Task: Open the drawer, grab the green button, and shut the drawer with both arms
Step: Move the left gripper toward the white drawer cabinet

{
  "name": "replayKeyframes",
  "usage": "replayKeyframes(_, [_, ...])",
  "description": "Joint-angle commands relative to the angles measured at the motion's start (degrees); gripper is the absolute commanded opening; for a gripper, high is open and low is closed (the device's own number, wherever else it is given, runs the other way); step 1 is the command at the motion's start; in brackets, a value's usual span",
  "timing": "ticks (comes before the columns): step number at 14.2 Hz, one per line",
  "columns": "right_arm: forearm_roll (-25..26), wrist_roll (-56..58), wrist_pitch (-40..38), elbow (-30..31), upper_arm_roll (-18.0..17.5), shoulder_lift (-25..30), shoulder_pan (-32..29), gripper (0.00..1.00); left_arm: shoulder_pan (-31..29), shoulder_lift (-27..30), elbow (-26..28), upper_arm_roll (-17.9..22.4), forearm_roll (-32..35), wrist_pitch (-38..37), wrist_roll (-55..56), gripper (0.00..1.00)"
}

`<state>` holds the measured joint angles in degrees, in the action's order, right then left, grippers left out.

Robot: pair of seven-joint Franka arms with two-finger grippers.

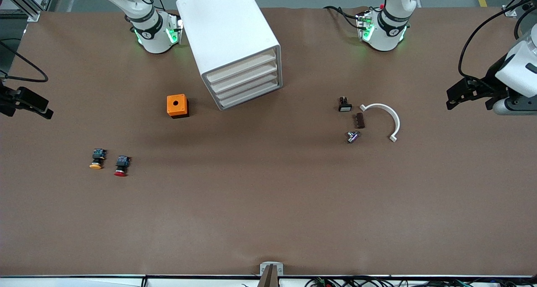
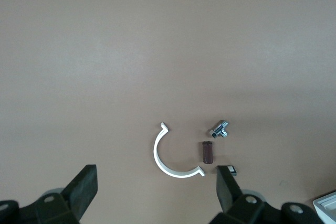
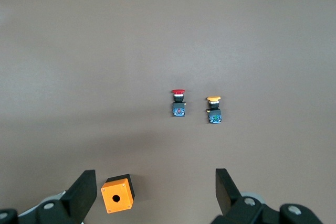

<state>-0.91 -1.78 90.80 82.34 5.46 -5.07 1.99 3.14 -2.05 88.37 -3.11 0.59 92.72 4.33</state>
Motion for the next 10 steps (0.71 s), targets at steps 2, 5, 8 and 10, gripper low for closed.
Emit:
replayKeyframes(2, [0.29,-0.42,-0.27,-0.25,-0.10,0.15,0.03,1.00,-0.15,-0.67,-0.92,-0.14,-0.06,0.00,-1.16,1.00])
replayKeyframes(5, [0.12,-0.42,-0.09,-0.25,-0.18,0.15,0.11,1.00,0.11,-0.67,-1.01,-0.23,-0.15,-0.08,-0.20,1.00])
replayKeyframes(8, [0.12,-0.42,0.08,-0.25,-0.18,0.15,0.20,1.00,0.55,-0.93,-0.75,-0.75,-0.50,-0.35,-0.46,1.00])
replayKeyframes(10, [0.11,-0.42,0.00,-0.25,-0.18,0.15,0.20,1.00,1.77,-2.51,-0.48,-2.15,-0.68,-0.96,-0.81,1.00])
